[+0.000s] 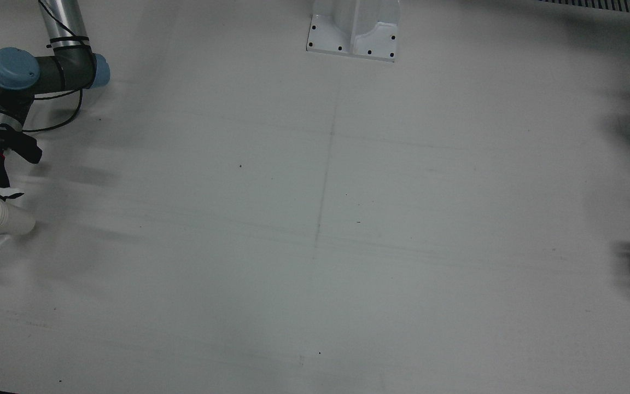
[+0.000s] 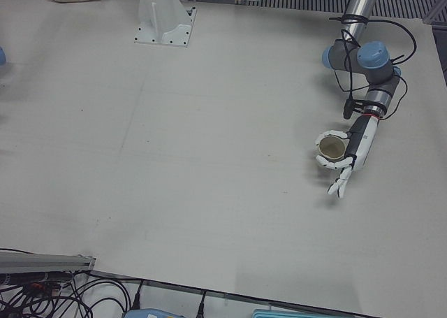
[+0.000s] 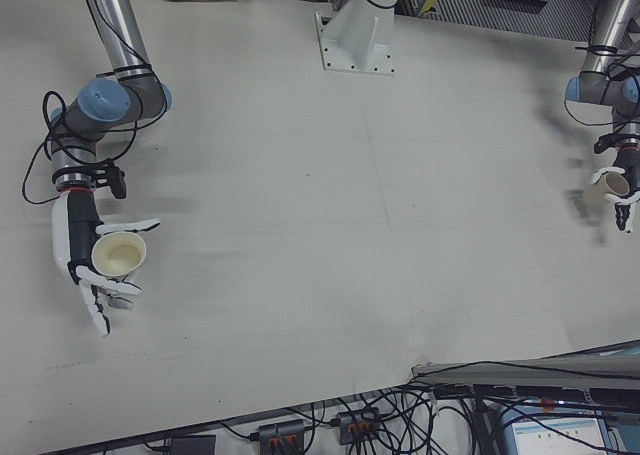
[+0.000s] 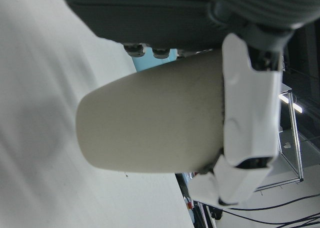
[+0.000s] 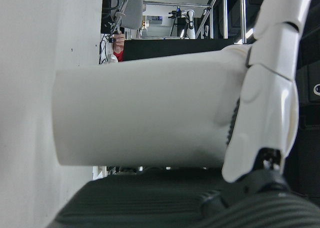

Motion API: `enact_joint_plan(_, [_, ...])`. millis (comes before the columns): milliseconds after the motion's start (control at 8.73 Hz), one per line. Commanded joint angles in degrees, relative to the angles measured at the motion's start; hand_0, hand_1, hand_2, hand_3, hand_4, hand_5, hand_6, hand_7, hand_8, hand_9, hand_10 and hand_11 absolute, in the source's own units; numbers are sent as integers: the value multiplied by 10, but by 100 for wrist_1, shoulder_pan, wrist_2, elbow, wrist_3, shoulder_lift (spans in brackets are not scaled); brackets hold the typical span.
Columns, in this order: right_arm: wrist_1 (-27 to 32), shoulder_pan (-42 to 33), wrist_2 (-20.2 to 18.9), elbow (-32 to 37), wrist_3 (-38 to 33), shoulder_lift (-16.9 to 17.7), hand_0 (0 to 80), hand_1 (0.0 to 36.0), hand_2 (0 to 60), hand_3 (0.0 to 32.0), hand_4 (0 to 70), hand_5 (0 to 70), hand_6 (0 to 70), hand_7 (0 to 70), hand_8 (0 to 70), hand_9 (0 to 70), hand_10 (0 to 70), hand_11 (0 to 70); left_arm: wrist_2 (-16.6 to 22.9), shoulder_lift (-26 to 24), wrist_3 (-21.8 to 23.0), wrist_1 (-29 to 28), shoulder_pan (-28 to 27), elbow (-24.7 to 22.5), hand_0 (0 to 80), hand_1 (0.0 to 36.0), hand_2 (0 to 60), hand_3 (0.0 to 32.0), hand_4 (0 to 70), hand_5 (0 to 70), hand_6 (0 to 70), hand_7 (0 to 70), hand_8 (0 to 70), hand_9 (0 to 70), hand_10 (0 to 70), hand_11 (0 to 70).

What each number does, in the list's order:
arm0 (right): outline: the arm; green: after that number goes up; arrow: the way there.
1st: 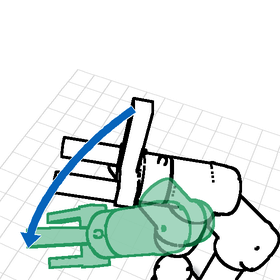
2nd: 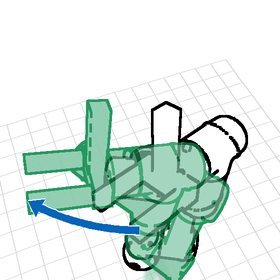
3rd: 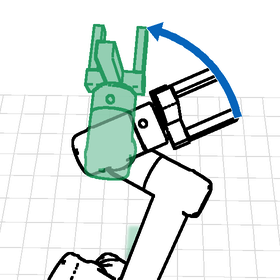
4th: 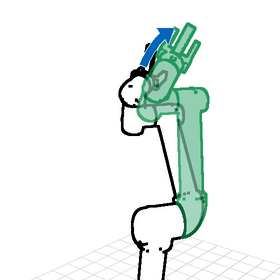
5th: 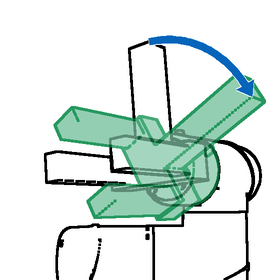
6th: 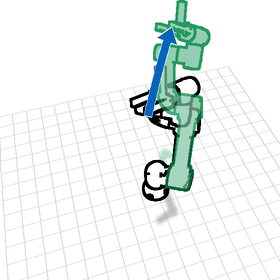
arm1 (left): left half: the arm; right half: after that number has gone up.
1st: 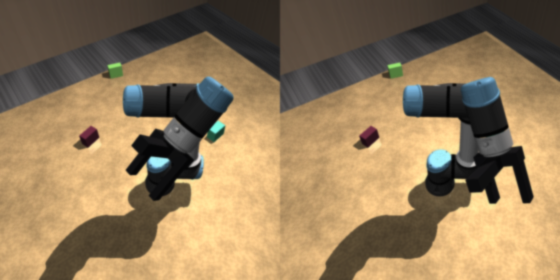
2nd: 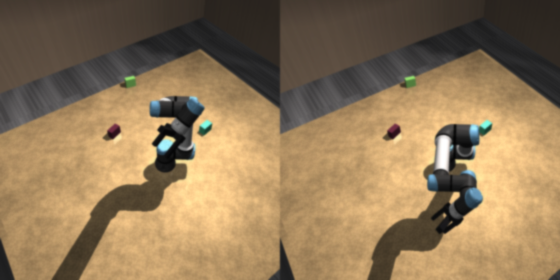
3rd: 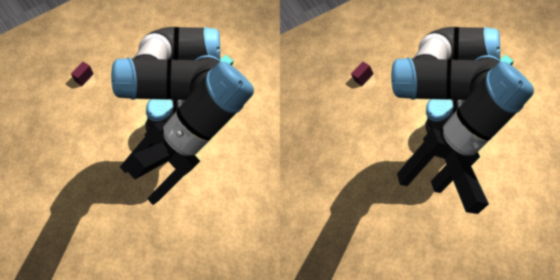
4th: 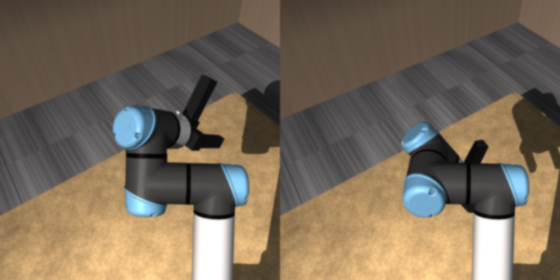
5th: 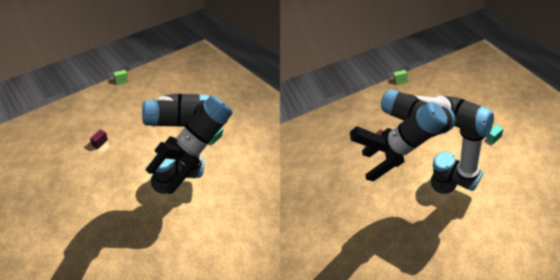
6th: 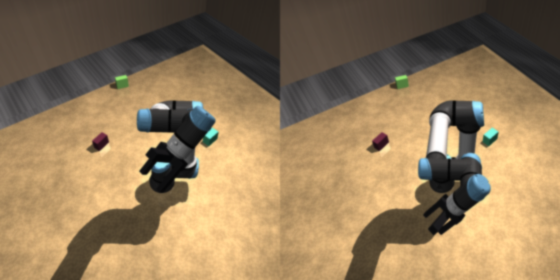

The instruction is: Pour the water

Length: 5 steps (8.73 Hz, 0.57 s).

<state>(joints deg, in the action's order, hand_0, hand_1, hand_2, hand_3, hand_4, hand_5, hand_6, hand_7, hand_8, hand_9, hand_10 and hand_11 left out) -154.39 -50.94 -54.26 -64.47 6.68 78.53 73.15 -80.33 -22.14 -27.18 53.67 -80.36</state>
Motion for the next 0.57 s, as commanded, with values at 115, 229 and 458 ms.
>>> enact_joint_plan(115, [-64, -30, -32, -512, 61, 143, 543, 134, 0, 0, 276, 110, 57, 50, 1, 0, 0, 0, 6, -36, -18, -86, -6, 170, 490, 110, 62, 0, 364, 72, 73, 79, 5, 1, 0, 0])
enact_joint_plan(229, [-65, -39, -32, -636, 70, 267, 546, 136, 0, 24, 251, 109, 51, 43, 0, 0, 0, 0, 6, -36, -18, -86, 3, 170, 487, 104, 50, 0, 343, 41, 68, 76, 3, 1, 0, 0])
enact_joint_plan(458, [-65, -65, -32, -838, 70, 451, 547, 139, 0, 42, 235, 119, 54, 50, 2, 0, 0, 0, 6, -27, 8, -104, 3, 126, 482, 95, 24, 0, 304, 14, 59, 64, 1, 0, 0, 0])
